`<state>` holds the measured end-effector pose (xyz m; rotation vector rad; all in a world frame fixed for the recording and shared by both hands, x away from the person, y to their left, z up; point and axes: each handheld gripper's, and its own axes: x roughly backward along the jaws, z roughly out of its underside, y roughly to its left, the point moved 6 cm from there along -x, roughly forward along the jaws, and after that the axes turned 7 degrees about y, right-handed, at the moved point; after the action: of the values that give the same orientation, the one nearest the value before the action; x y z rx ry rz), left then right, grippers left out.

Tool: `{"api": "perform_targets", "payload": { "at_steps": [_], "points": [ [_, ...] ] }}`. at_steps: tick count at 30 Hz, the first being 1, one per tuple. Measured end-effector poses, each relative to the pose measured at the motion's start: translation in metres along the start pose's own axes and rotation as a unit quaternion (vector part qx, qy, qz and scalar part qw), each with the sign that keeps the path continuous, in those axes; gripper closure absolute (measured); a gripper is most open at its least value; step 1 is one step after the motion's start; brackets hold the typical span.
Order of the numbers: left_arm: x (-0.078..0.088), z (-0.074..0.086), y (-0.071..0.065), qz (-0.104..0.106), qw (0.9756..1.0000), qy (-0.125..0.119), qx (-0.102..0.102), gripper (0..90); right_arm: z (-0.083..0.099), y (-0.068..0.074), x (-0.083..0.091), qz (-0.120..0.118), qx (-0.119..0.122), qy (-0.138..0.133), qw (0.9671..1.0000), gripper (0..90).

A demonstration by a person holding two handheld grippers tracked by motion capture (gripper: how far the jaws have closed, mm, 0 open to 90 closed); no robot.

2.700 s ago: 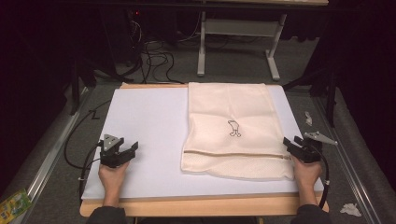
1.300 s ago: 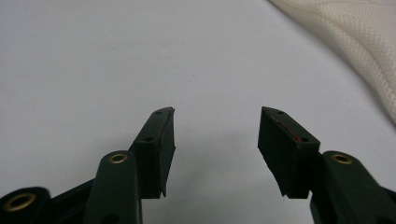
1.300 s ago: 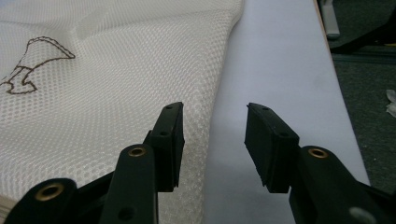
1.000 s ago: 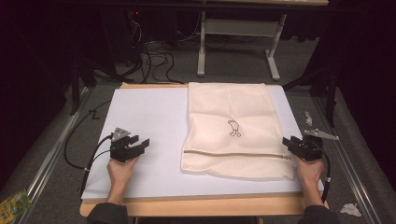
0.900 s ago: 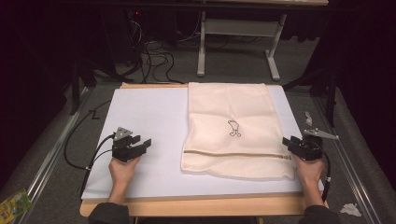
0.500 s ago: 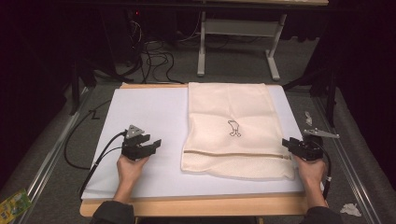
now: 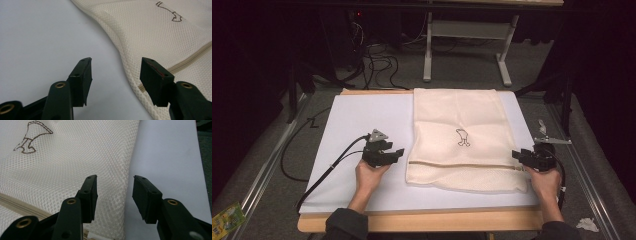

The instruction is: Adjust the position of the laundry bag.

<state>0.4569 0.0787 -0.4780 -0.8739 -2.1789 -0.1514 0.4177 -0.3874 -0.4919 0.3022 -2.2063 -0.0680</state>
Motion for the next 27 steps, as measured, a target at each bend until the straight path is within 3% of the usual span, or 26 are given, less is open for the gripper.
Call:
{"api": "perform_targets", "payload": {
  "at_steps": [6, 8, 22, 27],
  "points": [
    [-0.013, -0.010, -0.013, 0.005, 0.9998, 0.014, -0.009, 42.6, -0.004, 0.003, -0.003, -0.004, 0.005, 0.003, 1.0000, 52.7],
    [-0.023, -0.012, -0.019, 0.020, 0.9995, 0.024, -0.006, 43.9, -0.004, 0.003, -0.004, -0.002, 0.005, 0.006, 1.0000, 52.4],
    [-0.056, -0.017, -0.019, 0.024, 0.9979, 0.061, -0.003, 44.1, -0.006, 0.001, -0.011, 0.000, -0.004, 0.033, 0.9994, 52.4],
    [-0.063, -0.016, -0.021, 0.024, 0.9974, 0.068, -0.004, 46.2, -0.010, 0.003, -0.016, 0.015, 0.008, 0.041, 0.9990, 53.8]
  ]
}}
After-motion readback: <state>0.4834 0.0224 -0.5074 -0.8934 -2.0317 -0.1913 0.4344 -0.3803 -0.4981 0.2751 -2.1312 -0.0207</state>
